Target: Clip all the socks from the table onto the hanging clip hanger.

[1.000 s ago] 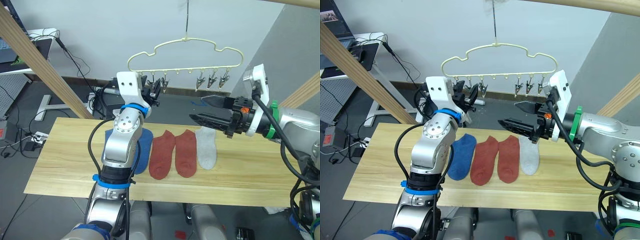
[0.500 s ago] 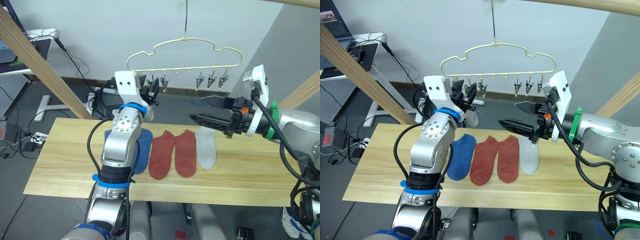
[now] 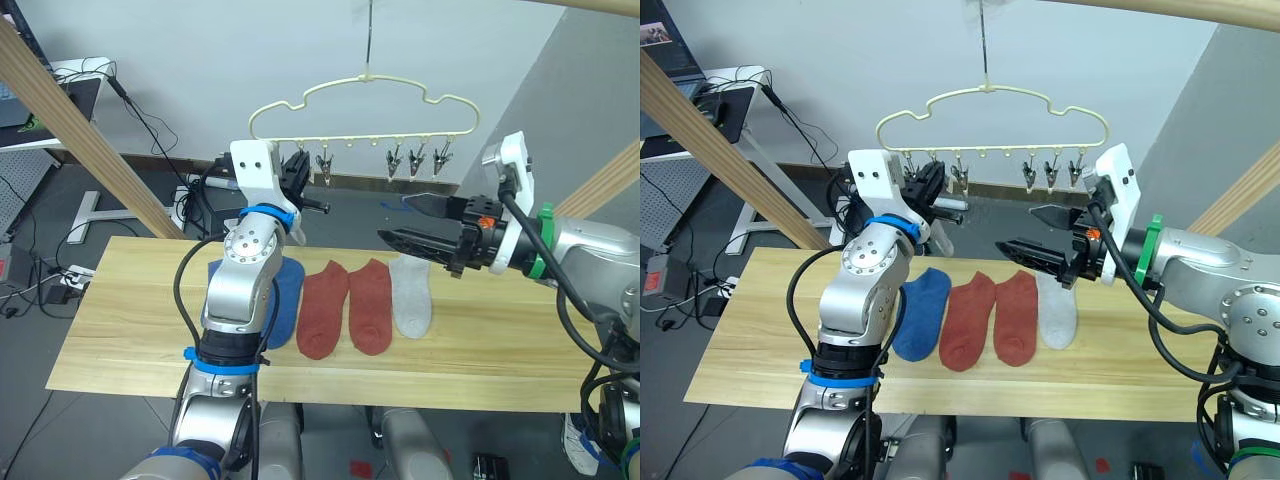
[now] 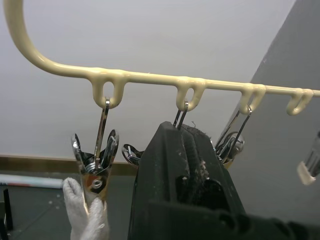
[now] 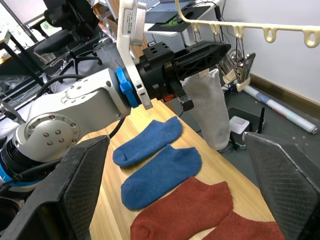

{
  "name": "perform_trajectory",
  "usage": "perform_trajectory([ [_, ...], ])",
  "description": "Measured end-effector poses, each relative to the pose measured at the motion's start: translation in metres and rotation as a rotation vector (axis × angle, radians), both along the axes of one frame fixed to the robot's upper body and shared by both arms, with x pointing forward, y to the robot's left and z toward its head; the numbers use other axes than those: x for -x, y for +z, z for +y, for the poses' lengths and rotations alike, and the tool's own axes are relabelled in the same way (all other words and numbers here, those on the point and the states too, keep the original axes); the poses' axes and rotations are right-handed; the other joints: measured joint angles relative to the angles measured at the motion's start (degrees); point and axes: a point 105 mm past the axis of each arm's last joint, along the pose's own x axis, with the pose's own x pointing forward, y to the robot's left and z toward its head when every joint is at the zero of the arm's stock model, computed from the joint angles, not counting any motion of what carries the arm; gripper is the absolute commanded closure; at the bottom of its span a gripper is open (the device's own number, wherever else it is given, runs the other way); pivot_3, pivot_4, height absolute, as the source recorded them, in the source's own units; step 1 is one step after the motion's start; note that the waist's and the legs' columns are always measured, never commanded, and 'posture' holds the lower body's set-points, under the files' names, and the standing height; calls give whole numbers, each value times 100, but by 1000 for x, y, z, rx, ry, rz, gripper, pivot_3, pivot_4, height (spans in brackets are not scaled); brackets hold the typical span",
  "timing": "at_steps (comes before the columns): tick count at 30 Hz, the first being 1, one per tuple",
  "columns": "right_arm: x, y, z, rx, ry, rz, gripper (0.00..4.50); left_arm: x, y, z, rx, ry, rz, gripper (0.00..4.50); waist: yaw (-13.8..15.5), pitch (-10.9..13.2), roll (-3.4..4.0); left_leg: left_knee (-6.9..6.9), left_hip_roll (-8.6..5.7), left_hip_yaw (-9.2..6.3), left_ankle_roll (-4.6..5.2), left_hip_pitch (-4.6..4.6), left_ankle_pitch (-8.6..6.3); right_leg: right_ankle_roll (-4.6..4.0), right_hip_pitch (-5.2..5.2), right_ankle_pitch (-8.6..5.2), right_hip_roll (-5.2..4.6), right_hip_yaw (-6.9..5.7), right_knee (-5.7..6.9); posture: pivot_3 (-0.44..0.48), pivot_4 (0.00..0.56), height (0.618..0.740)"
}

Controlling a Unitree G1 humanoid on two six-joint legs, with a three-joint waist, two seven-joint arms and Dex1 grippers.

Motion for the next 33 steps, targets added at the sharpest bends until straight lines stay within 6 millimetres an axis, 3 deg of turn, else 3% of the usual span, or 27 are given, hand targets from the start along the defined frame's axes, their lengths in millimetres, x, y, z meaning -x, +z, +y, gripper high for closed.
perform_trajectory([
  [5, -8, -28, -1, 93, -56, 78, 0, 2, 7, 7, 91, -63, 65, 4457, -14, 0, 0, 1, 0, 0, 0, 0, 0, 11, -1, -6, 1, 1, 1, -62, 304, 740],
  [11, -18, -43, -4, 149, -134, 109, 0, 11, 14, 11, 211, -182, 114, 4457, -16, 1, -1, -1, 2, 0, 0, -1, 0, 10, -4, -6, 1, 0, 0, -61, 310, 740],
  [21, -61, -108, -40, 316, -517, 301, 0, 20, 19, 8, 397, -297, 228, 4457, 1, 4, -3, -2, 1, 2, -1, -3, 0, 25, -7, -15, 0, 4, -2, -52, 317, 740],
  [33, -95, -139, -45, 327, -756, 364, 0, 22, 20, 9, 411, -305, 253, 4457, 6, 5, -2, -4, 1, 4, -1, -3, 0, 9, -8, -5, 1, 4, -5, -27, 319, 740],
])
